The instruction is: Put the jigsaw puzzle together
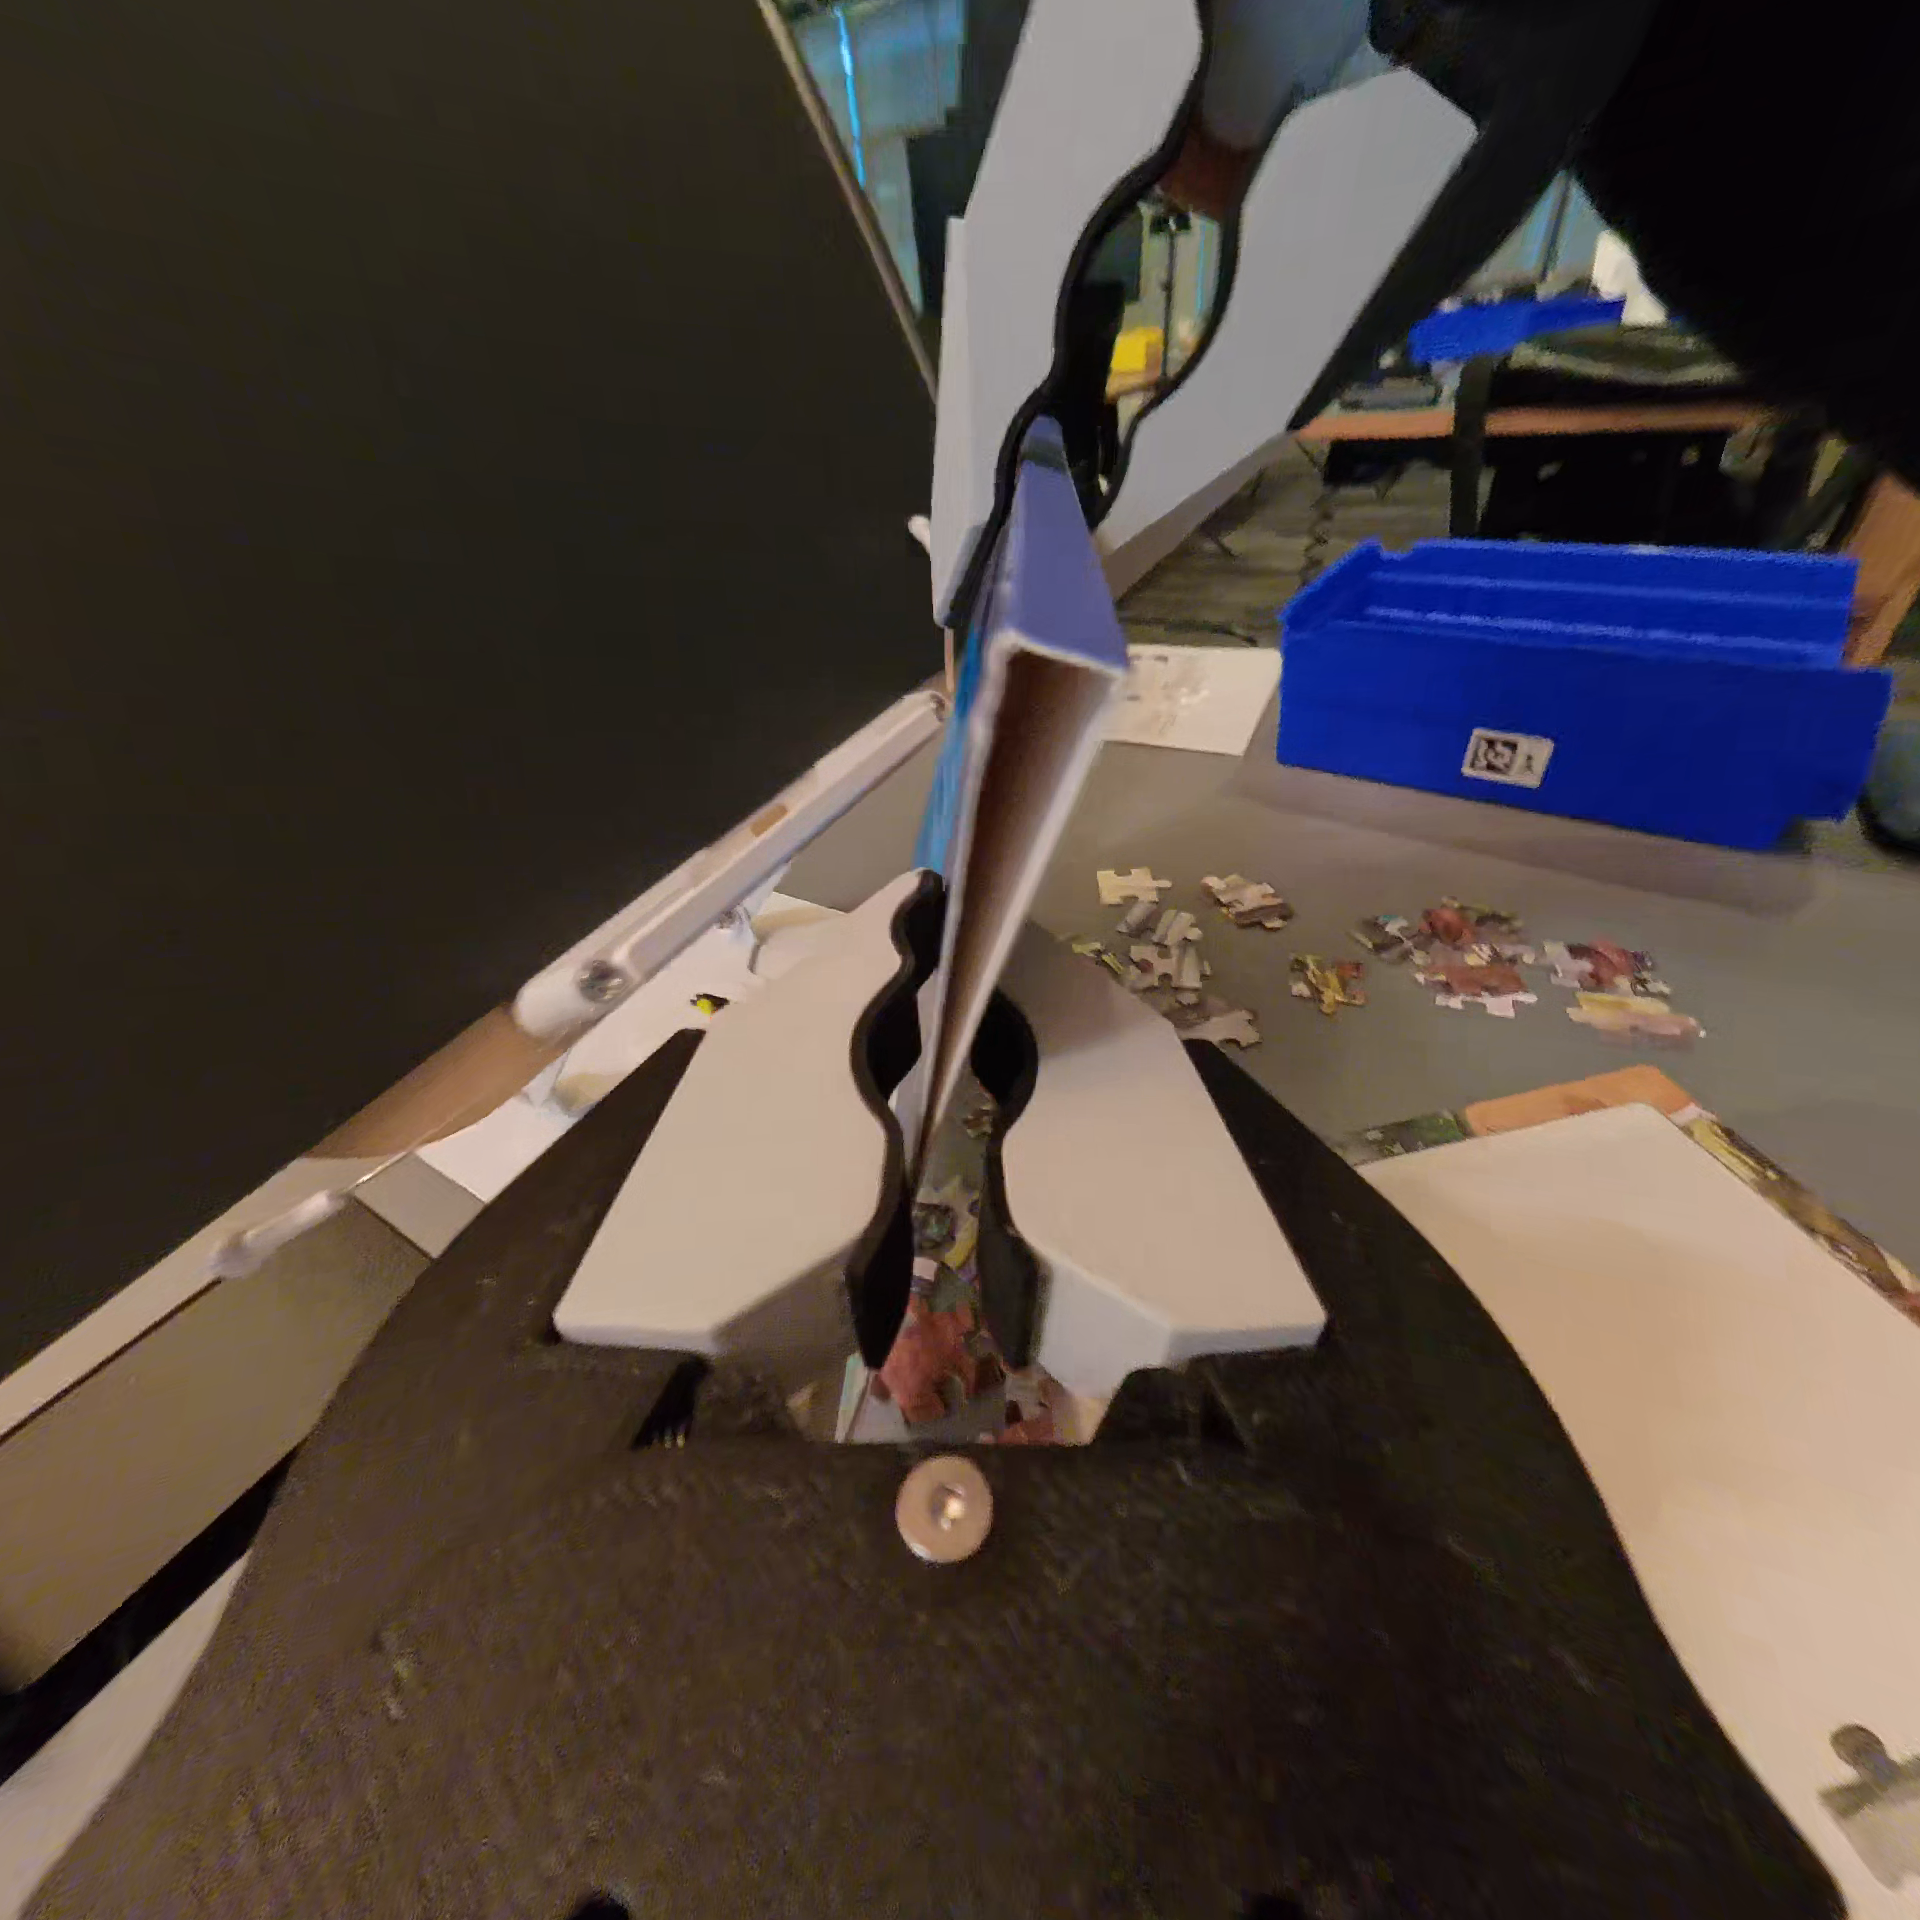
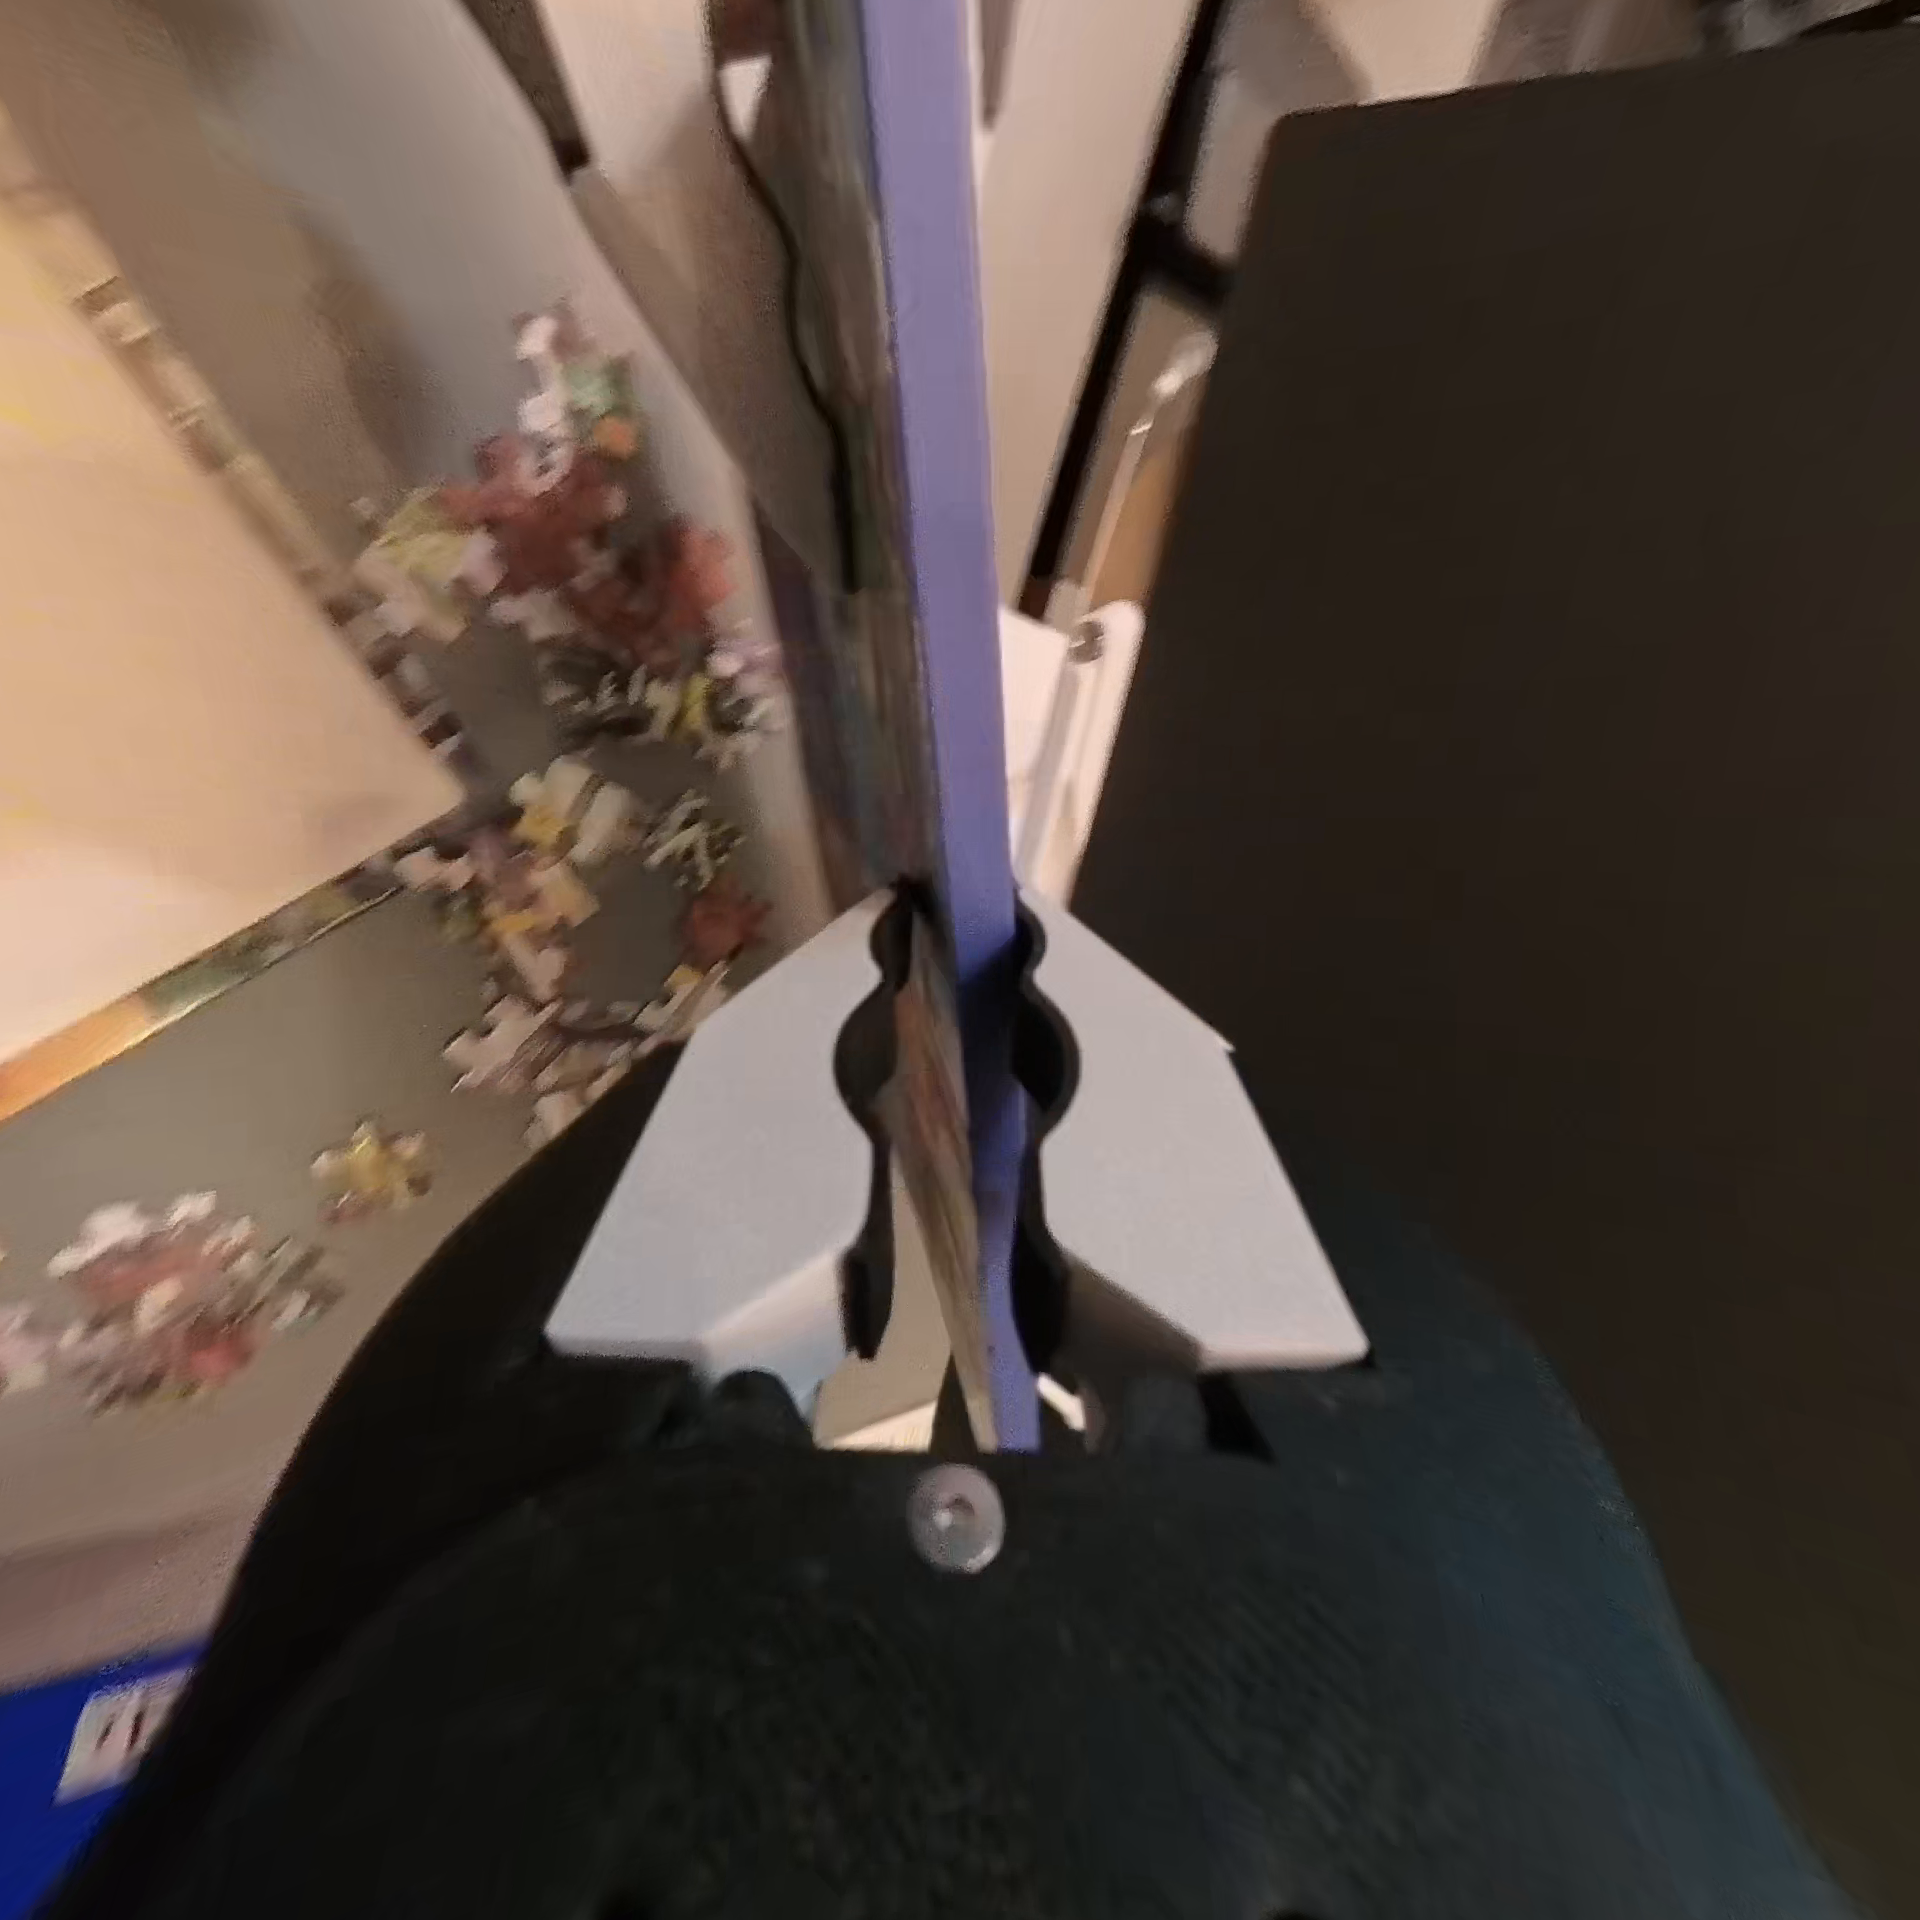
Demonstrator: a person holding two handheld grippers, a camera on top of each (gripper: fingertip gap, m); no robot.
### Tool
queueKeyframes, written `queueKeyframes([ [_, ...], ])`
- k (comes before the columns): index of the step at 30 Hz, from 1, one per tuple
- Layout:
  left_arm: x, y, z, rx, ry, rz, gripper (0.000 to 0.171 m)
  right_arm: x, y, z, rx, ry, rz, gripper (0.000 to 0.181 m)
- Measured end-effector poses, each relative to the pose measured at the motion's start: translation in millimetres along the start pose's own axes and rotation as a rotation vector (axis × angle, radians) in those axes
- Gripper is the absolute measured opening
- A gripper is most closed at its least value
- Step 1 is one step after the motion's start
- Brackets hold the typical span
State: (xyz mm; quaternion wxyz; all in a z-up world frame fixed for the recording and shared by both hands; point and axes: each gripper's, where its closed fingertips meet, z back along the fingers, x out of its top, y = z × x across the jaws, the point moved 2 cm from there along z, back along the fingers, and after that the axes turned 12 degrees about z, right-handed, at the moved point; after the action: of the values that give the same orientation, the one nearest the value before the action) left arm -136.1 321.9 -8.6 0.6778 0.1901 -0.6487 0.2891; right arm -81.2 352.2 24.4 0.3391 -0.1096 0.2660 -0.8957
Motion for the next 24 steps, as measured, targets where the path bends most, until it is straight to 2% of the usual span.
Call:
queueKeyframes([
  [3,12.7,8.0,12.6,-0.044,-0.101,0.064,0.000,-6.2,-14.1,11.6,-0.229,-0.067,-0.100,0.035],
  [5,17.8,15.4,23.7,-0.042,-0.130,0.069,0.000,-13.8,-13.1,33.3,-0.396,-0.204,-0.226,0.054],
  [8,17.7,26.4,35.4,-0.045,-0.161,0.106,0.000,-35.0,11.8,61.5,-0.604,-0.465,-0.489,0.054],
  [10,12.7,34.0,35.8,-0.051,-0.168,0.120,0.000,-45.8,40.0,56.8,-0.683,-0.602,-0.596,0.052],
  [12,11.6,38.5,34.8,-0.076,-0.177,0.117,0.000,-65.0,65.3,32.4,-0.745,-0.531,-0.641,0.049],
  [14,15.2,39.5,35.3,-0.082,-0.196,0.046,0.000,-80.4,84.5,8.6,-0.764,-0.436,-0.670,0.048],
  [17,14.4,31.6,29.7,-0.151,-0.179,-0.021,0.000,-104.6,86.7,-4.6,-0.842,-0.350,-0.733,0.054],
  [20,5.7,35.5,18.2,-0.177,-0.130,-0.097,0.000,-129.7,70.6,-6.4,-0.908,-0.371,-0.839,0.061],
  [24,0.8,50.3,6.3,-0.250,-0.128,-0.055,0.000,-139.8,57.8,-16.5,-0.847,-0.477,-0.938,0.066],
])
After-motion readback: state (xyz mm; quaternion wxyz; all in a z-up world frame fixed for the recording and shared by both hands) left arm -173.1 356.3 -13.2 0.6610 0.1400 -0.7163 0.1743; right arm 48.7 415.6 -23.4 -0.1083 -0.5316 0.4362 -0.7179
